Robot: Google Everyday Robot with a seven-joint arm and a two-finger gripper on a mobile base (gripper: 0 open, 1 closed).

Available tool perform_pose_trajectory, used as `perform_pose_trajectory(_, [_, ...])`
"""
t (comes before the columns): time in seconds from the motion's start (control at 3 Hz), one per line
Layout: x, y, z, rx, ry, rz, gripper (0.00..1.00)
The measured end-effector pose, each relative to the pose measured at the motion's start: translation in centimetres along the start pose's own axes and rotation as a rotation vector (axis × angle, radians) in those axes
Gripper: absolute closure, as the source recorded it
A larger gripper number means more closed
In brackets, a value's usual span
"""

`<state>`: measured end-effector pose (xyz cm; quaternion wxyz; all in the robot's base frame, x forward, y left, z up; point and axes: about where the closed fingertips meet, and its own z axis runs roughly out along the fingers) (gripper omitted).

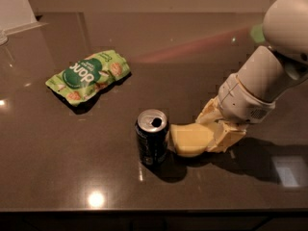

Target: Move sponge near pepsi can

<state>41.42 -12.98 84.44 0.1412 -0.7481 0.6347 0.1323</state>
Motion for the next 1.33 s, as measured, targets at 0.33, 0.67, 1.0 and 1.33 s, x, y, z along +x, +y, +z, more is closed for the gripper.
perform_pose_trajectory(0.33, [-0.09,0.0,0.03,0.001,0.002,-0.003,0.37])
perform_pose_trajectory(0.67, [-0.18,-0.01,0.07,0.002,0.002,-0.005,0.14])
perform_pose_trajectory(1.0, [-0.27,-0.02,0.1,0.003,0.003,-0.007,0.0])
perform_pose_trajectory(1.33, [-0.27,-0.02,0.1,0.003,0.003,-0.007,0.0])
